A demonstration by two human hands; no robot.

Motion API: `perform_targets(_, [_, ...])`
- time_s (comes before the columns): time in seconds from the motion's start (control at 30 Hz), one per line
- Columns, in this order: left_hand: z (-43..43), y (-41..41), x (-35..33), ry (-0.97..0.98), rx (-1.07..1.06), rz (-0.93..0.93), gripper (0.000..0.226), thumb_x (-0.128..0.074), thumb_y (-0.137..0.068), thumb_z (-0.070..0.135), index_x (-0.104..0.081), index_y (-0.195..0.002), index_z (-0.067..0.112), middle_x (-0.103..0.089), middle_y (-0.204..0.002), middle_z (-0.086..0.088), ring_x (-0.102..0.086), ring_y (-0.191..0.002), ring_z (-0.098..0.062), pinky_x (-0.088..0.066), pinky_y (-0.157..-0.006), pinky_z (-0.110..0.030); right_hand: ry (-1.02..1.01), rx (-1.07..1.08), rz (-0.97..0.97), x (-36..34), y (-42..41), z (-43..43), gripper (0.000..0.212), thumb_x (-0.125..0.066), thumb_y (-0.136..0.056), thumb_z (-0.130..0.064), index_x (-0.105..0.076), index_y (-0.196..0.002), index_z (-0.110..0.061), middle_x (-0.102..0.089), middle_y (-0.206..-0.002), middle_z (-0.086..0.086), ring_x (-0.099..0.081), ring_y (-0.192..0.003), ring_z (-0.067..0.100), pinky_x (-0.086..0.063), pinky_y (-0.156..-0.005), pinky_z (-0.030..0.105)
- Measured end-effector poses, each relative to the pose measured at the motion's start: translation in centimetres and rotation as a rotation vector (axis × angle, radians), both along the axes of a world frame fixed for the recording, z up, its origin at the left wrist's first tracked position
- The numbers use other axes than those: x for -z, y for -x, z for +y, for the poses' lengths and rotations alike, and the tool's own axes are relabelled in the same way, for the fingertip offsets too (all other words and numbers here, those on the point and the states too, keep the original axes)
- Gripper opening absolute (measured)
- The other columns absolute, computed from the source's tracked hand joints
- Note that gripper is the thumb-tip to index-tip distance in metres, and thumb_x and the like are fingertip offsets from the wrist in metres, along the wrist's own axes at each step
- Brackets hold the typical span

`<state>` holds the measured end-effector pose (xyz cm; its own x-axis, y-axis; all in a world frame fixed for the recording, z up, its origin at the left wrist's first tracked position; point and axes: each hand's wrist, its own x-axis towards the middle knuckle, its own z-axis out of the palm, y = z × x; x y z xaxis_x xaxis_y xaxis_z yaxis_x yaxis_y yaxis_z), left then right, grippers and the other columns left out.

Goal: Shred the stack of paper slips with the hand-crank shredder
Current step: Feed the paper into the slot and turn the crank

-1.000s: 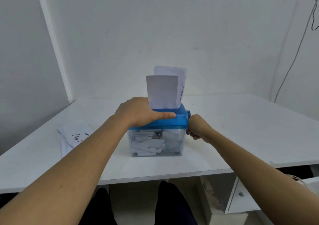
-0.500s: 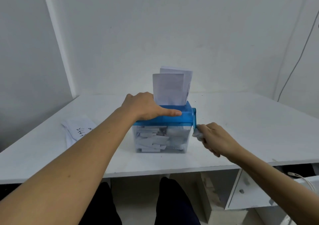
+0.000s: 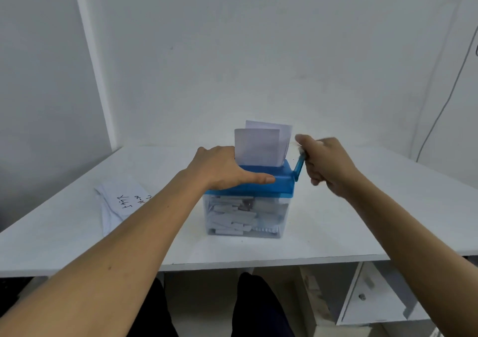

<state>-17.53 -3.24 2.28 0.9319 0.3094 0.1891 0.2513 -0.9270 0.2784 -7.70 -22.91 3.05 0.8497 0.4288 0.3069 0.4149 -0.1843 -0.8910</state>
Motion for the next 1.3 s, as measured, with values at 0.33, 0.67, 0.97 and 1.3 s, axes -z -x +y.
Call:
perform_targets(0.33, [-0.5,0.3,0.0,-0.005,-0.004,-0.032,0.103,-0.046,-0.051,0.102,-0.057,-0.131,0.038,-0.066,-0.123,0.01,-0.057,-0.099,-0.016,-0.049,-0.09,-0.033,0.182,0.221,-0.035,2.9,-5.9,5.0,0.028,-0.053,-0.101,-0.021,-0.057,-0.076,-0.007,-0.058,-0.068,0.003,-0.052,-0.057,0.018,-0.042,-0.052,0.026])
perform_targets(0.67, [-0.3,0.0,0.6,0.011,-0.05,-0.083,0.085,-0.056,-0.051,0.099,-0.062,-0.109,0.037,-0.063,-0.098,0.014,-0.059,-0.086,-0.012,-0.044,-0.066,-0.029,0.217,0.224,0.052,8.7,-2.8,3.3,0.039,-0.05,-0.104,-0.021,-0.057,-0.068,-0.009,-0.062,-0.061,0.003,-0.054,-0.045,0.009,-0.041,-0.045,0.018])
perform_targets(0.97, [-0.1,-0.5,0.5,0.051,-0.064,-0.064,0.097,-0.056,-0.039,0.102,-0.064,-0.112,0.039,-0.064,-0.097,0.018,-0.06,-0.088,-0.01,-0.051,-0.073,-0.031,0.379,0.149,0.006,6.3,0.4,-0.5,0.044,-0.044,-0.106,-0.034,-0.061,-0.075,-0.008,-0.065,-0.071,0.008,-0.056,-0.057,0.013,-0.048,-0.06,0.026])
perform_targets(1.3, [-0.1,-0.4,0.2,0.039,0.008,-0.053,0.103,-0.053,-0.041,0.099,-0.058,-0.125,0.039,-0.059,-0.108,0.016,-0.057,-0.1,-0.018,-0.05,-0.088,-0.037,-0.006,0.281,-0.168,0.1,-2.2,2.0,0.04,-0.058,-0.089,-0.033,-0.053,-0.062,-0.003,-0.05,-0.06,0.01,-0.043,-0.057,0.024,-0.04,-0.057,0.036])
